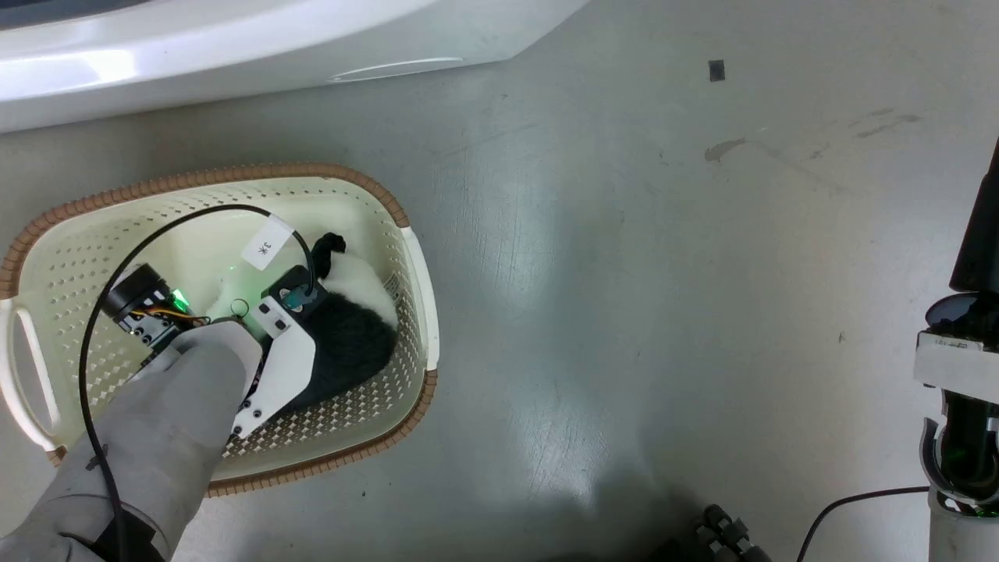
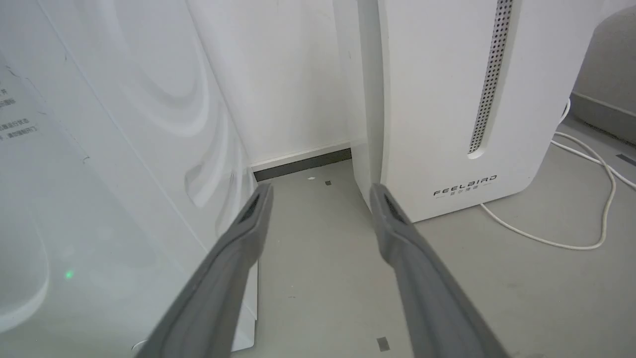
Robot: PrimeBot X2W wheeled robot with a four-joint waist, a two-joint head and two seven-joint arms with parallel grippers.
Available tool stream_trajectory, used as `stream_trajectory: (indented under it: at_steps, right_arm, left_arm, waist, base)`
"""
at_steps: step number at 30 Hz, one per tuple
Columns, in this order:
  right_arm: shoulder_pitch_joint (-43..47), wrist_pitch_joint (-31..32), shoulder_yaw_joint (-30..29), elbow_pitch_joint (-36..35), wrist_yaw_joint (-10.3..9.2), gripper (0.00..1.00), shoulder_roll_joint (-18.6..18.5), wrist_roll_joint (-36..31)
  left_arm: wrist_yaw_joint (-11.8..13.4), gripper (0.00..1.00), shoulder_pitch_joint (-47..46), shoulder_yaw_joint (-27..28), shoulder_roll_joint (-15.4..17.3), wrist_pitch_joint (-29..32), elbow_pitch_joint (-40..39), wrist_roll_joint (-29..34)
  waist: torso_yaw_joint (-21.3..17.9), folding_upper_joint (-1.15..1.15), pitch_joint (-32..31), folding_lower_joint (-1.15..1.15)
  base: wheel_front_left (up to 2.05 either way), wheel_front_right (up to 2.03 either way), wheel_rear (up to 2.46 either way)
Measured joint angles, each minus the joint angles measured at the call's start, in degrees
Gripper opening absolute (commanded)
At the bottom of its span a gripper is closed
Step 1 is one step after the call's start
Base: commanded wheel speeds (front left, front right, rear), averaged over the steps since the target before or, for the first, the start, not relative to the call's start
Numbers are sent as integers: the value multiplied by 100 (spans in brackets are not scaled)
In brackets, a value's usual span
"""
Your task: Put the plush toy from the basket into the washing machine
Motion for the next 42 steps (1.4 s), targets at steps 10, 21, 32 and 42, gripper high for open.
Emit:
stream_trajectory:
  at_steps: [10,21,32,42]
  right_arm:
    - [6,0,12,120,0,100,0,9]
    - [272,-1,1,347,0,100,0,-8]
    - [612,-1,-77,497,0,100,0,-122]
    - [992,-1,-152,601,0,100,0,-211]
  left_arm:
    - [53,0,203,231,-111,-478,26,-493]
    - [100,0,638,286,-328,-1127,40,-736]
    - [179,0,1014,360,-588,-1722,41,-973]
    - [414,0,1368,430,-902,-2165,-3,-1163]
  waist:
    - [50,0,-352,0]
    - [271,0,-1193,0]
    - [590,0,-1929,0]
    - [881,1,-2636,-1]
  base:
    - [0,0,0]
    - [0,0,0]
    - [0,0,0]
    - [0,0,0]
